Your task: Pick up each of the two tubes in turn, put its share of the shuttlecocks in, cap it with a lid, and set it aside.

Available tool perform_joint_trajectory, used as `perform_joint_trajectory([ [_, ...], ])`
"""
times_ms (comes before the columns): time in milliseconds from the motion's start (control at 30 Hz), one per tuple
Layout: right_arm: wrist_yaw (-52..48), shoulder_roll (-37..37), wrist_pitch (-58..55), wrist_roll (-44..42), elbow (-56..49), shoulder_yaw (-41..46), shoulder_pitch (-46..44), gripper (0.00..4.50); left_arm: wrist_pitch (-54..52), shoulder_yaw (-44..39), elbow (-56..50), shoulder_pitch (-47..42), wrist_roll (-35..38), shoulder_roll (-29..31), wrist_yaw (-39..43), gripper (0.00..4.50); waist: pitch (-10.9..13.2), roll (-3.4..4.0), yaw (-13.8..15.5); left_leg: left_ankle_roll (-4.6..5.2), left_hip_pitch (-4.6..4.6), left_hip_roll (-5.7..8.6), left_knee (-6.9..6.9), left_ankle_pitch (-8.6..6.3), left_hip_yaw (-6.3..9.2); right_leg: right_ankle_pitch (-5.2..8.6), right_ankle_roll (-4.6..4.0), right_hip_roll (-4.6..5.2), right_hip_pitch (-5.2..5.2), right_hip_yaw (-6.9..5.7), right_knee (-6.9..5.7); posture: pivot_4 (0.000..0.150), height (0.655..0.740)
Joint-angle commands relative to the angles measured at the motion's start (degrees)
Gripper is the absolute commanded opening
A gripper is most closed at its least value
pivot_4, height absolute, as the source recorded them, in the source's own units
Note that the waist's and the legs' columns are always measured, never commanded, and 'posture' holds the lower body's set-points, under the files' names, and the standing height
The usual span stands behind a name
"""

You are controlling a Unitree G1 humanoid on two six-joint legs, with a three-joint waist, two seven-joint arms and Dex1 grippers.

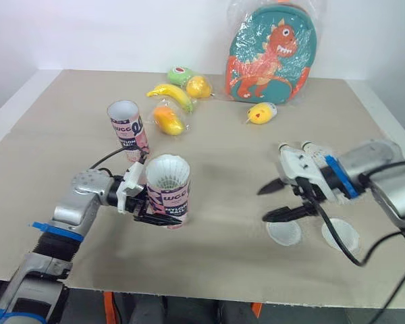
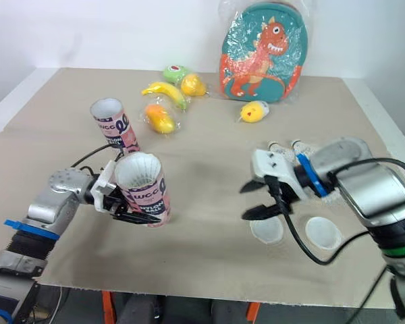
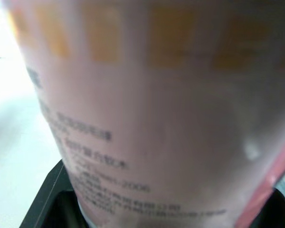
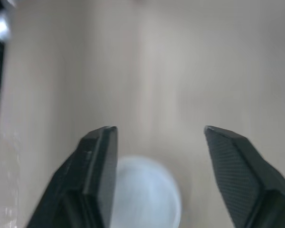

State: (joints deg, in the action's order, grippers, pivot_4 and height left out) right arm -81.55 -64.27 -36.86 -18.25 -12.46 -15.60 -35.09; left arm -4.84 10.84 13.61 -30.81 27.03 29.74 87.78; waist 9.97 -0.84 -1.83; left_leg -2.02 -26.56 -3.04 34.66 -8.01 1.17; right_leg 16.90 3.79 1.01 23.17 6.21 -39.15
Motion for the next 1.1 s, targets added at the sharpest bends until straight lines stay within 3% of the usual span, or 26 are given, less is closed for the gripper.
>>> perform_joint_trajectory([
  [33, -0.8, -1.17, 1.84, 2.04, 2.43, 0.87, -0.28, 3.15, 3.43, 0.56, 3.03, -1.14, -1.92, -4.41, -1.58, 2.94, 0.0, -0.01, -0.05, 0.0, 0.01, 0.0, 0.03, 0.03, 0.01, -0.01, 0.03, -0.01, -0.02, 0.0, 0.0, 0.15, 0.74],
  [300, -1.26, 1.49, 5.16, 7.74, 11.32, -1.67, -0.72, 3.15, 11.99, 2.77, 12.38, -3.0, -8.18, -12.95, -3.21, 2.94, 0.01, -0.03, -0.04, 0.03, 0.0, 0.01, 0.35, 0.11, 0.01, -0.18, 0.3, -0.01, -0.15, 0.03, 0.03, 0.15, 0.74],
  [500, -0.93, 2.94, 8.06, 12.32, 15.08, -3.83, -0.25, 3.15, 14.04, 2.48, 14.88, -3.75, -9.08, -14.62, -3.04, 2.94, 0.0, 0.0, -0.04, 0.03, 0.0, 0.07, 0.34, 0.11, 0.04, -0.25, 0.17, 0.01, -0.21, 0.05, 0.03, 0.15, 0.74],
  [600, -0.6, 3.34, 9.76, 14.22, 15.76, -4.36, 0.03, 2.35, 14.1, 2.21, 15.42, -4.03, -9.04, -14.55, -2.74, 2.94, 0.0, -0.01, -0.05, 0.02, 0.04, 0.07, 0.35, 0.11, 0.07, -0.26, 0.18, 0.01, -0.28, 0.04, 0.03, 0.15, 0.74],
  [767, -1.11, 3.48, 10.4, 14.59, 14.4, -3.41, 0.64, 0.08, 14.05, 2.16, 16.52, -4.3, -9.33, -14.35, -1.97, 2.94, -0.01, -0.01, -0.05, 0.01, 0.13, 0.07, 0.37, 0.12, 0.08, -0.27, 0.19, 0.0, -0.37, 0.02, 0.03, 0.15, 0.74],
  [1033, 0.12, 4.72, 6.07, 10.5, 10.92, 1.09, 0.57, 0.08, 13.42, 3.58, 17.32, -4.37, -10.49, -14.73, -0.2, 2.94, -0.01, 0.0, -0.06, 0.01, 0.18, 0.06, 0.37, 0.13, 0.08, -0.29, 0.19, 0.0, -0.42, 0.03, 0.03, 0.15, 0.74],
  [1100, -1.72, 5.22, 1.52, 4.16, 6.09, 5.25, -3.74, 0.08, 13.41, 3.79, 18.06, -5.32, -10.77, -14.73, 0.62, 2.94, -0.01, 0.02, -0.06, 0.01, 0.17, 0.07, 0.37, 0.13, 0.08, -0.29, 0.19, 0.0, -0.42, 0.03, 0.03, 0.15, 0.74],
])
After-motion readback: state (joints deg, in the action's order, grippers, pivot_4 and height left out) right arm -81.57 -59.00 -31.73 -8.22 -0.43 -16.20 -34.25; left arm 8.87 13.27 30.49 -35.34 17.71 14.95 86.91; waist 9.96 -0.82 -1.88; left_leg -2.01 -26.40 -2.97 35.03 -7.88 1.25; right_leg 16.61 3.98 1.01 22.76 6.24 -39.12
